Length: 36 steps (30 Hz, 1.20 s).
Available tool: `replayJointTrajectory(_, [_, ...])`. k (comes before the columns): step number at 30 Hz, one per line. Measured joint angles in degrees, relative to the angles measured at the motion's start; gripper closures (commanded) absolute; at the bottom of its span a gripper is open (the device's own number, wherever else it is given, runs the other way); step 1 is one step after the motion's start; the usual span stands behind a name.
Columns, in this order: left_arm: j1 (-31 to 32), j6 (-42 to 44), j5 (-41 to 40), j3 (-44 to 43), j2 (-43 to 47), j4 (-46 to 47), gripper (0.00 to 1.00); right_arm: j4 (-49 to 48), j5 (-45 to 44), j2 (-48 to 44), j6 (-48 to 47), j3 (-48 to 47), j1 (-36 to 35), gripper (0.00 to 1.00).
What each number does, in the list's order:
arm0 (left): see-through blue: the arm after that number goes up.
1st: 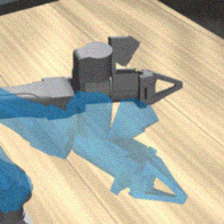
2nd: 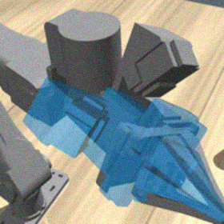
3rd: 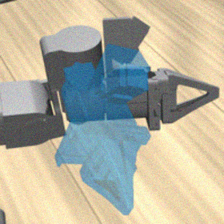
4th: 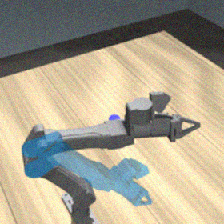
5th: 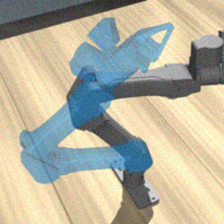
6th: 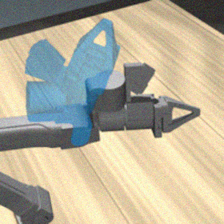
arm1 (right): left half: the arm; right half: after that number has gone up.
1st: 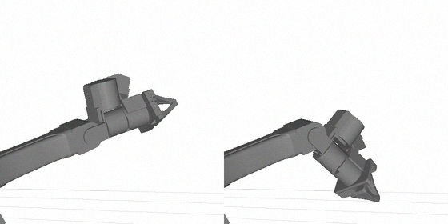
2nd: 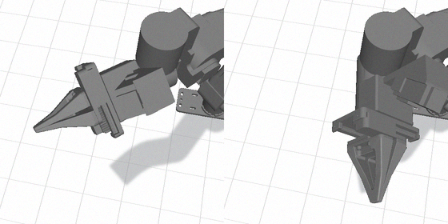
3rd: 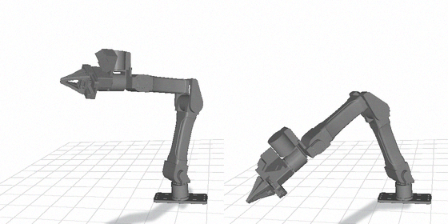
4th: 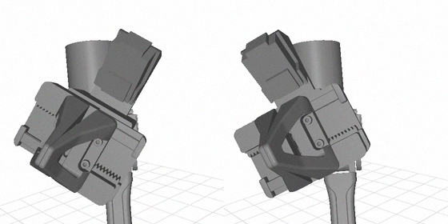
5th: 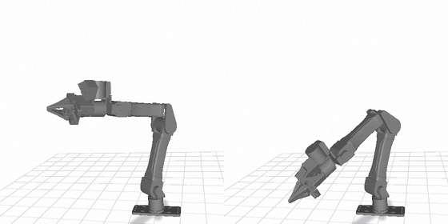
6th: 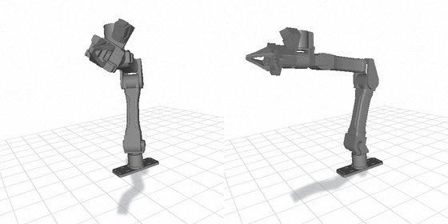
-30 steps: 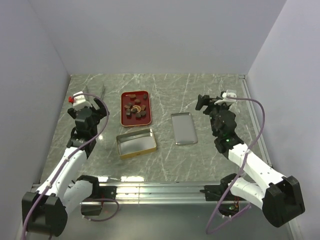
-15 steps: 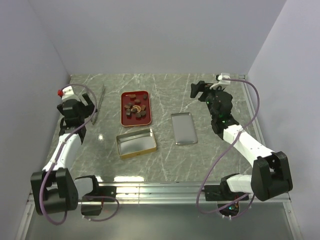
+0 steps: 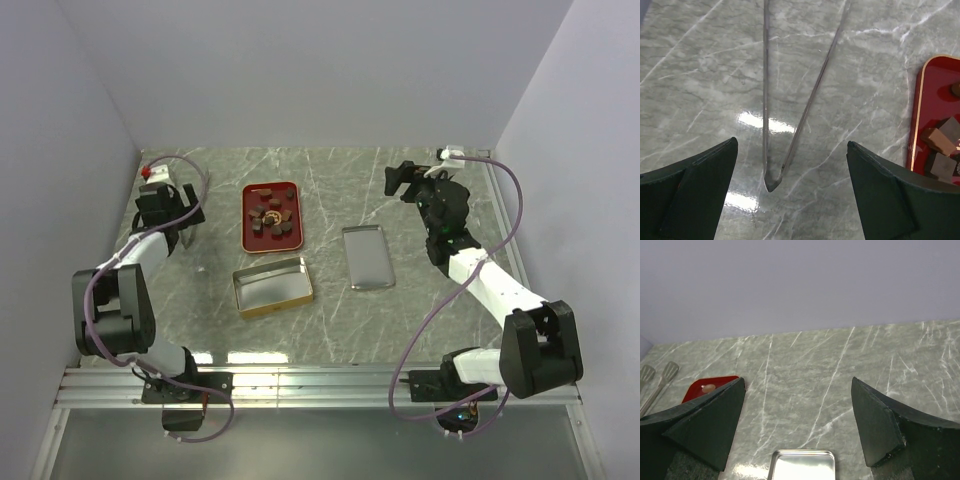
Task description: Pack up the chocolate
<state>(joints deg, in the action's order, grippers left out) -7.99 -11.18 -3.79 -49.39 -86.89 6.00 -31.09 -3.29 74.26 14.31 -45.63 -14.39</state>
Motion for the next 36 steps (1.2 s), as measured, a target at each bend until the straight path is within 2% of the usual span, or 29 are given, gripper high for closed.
replayJointTrajectory(7, [1.6, 2.0, 0.0, -5.2, -6.1, -1.0, 0.06, -1.6, 1.2, 0.0, 0.8, 0.2, 0.7, 0.07])
replayJointTrajectory(12, [3.8, 3.1, -3.5, -9.0, -12.3, -3.3, 0.06, -2.5, 1.3, 0.0, 1.1, 0.7, 1.1, 0.07])
replayJointTrajectory(22, [4.3, 3.2, -9.2, -9.3, -14.0, -5.5, 0.05, -2.9, 2.5, 0.0, 1.6, 1.1, 1.7, 0.08])
replayJointTrajectory(36, [4.3, 3.9, -11.7, -16.3, -22.3, -9.5, 0.1, -4.0, 3.3, 0.0, 2.6, 1.2, 2.2, 0.09])
